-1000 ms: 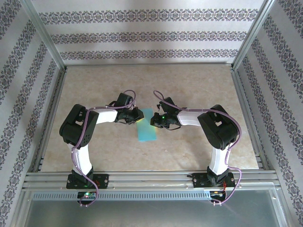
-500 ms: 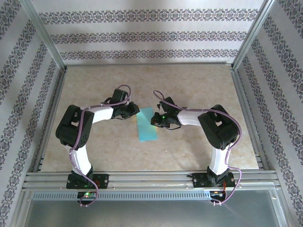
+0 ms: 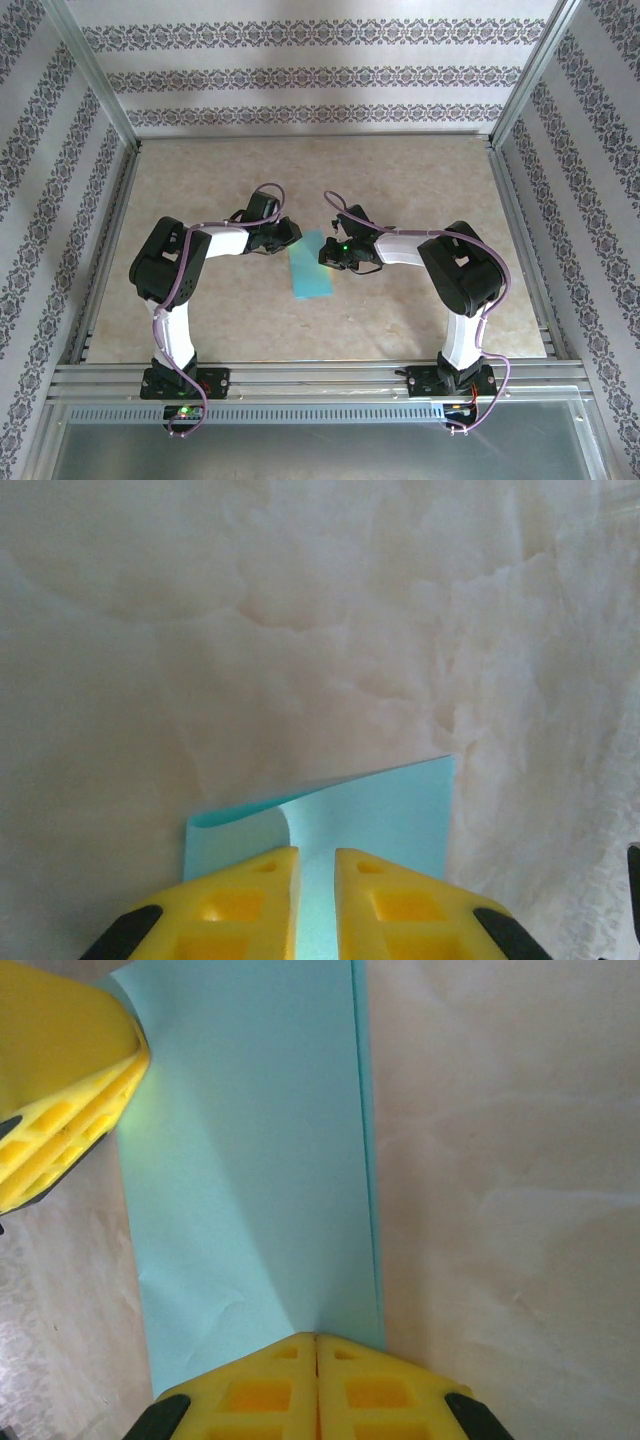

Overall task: Fold a paper plane with a square sheet of paper (pick it up from the middle)
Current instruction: Rotate the square sheet of paper at the center of the table.

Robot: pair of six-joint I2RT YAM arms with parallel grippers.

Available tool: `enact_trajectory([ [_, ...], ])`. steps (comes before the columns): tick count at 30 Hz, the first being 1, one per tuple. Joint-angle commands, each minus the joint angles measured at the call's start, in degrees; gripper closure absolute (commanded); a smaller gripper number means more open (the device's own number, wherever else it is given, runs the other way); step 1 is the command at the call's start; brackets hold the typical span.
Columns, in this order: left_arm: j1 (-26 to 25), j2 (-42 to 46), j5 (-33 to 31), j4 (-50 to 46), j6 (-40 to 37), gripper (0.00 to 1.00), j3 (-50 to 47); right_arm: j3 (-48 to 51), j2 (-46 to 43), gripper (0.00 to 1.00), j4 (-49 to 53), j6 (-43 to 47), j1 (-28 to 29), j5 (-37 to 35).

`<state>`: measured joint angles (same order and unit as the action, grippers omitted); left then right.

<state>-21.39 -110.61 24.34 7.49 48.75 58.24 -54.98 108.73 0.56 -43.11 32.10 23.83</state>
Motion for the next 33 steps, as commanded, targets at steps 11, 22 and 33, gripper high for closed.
enact_trajectory([
  [11, 7.98, -1.43, -5.05, -8.67, -3.73, 0.82, 4.54, 5.95, 7.13, 0.92, 18.12, 1.97, -1.95, -14.78],
  [22, 4.68, 6.73, 7.74, -6.23, -2.69, 0.82, 0.66, -4.44, 3.25, 0.90, 23.46, 20.80, -2.91, -8.47],
  [33, 0.03, 1.94, 11.61, -2.31, -1.27, 0.84, -0.24, -8.89, 2.57, 0.88, 23.12, 21.58, -3.83, 0.57],
])
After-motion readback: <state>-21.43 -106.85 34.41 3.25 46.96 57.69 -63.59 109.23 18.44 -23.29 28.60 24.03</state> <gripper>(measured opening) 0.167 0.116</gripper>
